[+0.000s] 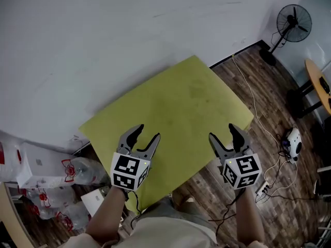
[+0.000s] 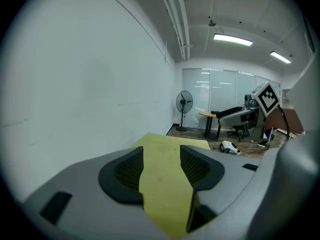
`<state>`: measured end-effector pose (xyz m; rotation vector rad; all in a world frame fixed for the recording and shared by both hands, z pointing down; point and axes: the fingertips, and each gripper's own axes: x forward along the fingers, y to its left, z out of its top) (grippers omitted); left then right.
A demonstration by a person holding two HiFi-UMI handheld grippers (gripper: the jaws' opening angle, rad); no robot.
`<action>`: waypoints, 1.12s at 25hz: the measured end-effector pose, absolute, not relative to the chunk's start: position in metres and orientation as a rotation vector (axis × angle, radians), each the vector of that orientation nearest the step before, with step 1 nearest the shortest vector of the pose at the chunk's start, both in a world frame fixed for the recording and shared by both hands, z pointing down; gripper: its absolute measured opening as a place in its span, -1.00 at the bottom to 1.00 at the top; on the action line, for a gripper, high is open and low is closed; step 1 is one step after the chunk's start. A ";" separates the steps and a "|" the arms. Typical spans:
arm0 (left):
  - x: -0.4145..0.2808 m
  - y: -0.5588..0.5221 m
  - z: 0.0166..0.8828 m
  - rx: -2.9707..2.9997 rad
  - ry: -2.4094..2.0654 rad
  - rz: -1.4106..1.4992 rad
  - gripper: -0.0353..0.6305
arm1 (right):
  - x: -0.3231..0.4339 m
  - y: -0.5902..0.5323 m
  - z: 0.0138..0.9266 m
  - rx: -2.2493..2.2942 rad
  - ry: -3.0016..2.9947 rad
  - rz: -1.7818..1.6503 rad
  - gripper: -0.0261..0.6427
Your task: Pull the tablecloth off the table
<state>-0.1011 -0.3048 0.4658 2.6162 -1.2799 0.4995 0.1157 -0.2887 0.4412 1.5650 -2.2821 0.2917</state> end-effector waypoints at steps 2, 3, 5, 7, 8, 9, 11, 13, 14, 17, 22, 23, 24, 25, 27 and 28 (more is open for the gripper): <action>-0.097 -0.312 0.483 2.592 -1.261 0.539 -0.19 | 0.122 -0.300 0.458 1.552 -2.269 0.322 0.04; -0.094 -0.315 0.492 2.579 -1.253 0.556 -0.18 | 0.125 -0.305 0.466 1.547 -2.263 0.338 0.04; -0.089 -0.322 0.508 2.556 -1.238 0.591 -0.16 | 0.132 -0.315 0.484 1.536 -2.252 0.374 0.05; -0.085 -0.328 0.524 2.534 -1.225 0.630 -0.13 | 0.136 -0.324 0.502 1.522 -2.246 0.418 0.05; -0.082 -0.330 0.532 2.526 -1.221 0.653 -0.12 | 0.137 -0.328 0.510 1.511 -2.243 0.438 0.05; -0.080 -0.332 0.539 2.521 -1.219 0.680 -0.11 | 0.138 -0.331 0.519 1.499 -2.239 0.453 0.06; -0.075 -0.337 0.555 2.511 -1.219 0.732 -0.10 | 0.143 -0.339 0.536 1.476 -2.227 0.475 0.07; -0.071 -0.343 0.574 2.490 -1.215 0.764 -0.09 | 0.148 -0.348 0.555 1.461 -2.214 0.500 0.08; -0.069 -0.347 0.583 2.477 -1.213 0.771 -0.09 | 0.150 -0.352 0.565 1.456 -2.210 0.517 0.08; -0.067 -0.353 0.610 2.434 -1.202 0.800 -0.09 | 0.153 -0.361 0.593 1.438 -2.201 0.565 0.08; -0.061 -0.358 0.656 2.353 -1.169 0.849 -0.09 | 0.161 -0.372 0.640 1.405 -2.158 0.640 0.08; -0.062 -0.358 0.665 2.336 -1.166 0.862 -0.09 | 0.160 -0.373 0.648 1.400 -2.155 0.667 0.08; -0.064 -0.357 0.674 2.317 -1.163 0.874 -0.09 | 0.159 -0.373 0.657 1.395 -2.150 0.689 0.08; -0.066 -0.356 0.682 2.297 -1.159 0.884 -0.09 | 0.159 -0.374 0.665 1.388 -2.143 0.701 0.08; -0.068 -0.353 0.699 2.252 -1.143 0.899 -0.09 | 0.158 -0.375 0.680 1.367 -2.122 0.706 0.08; -0.068 -0.352 0.706 2.230 -1.131 0.905 -0.09 | 0.158 -0.375 0.688 1.357 -2.112 0.711 0.08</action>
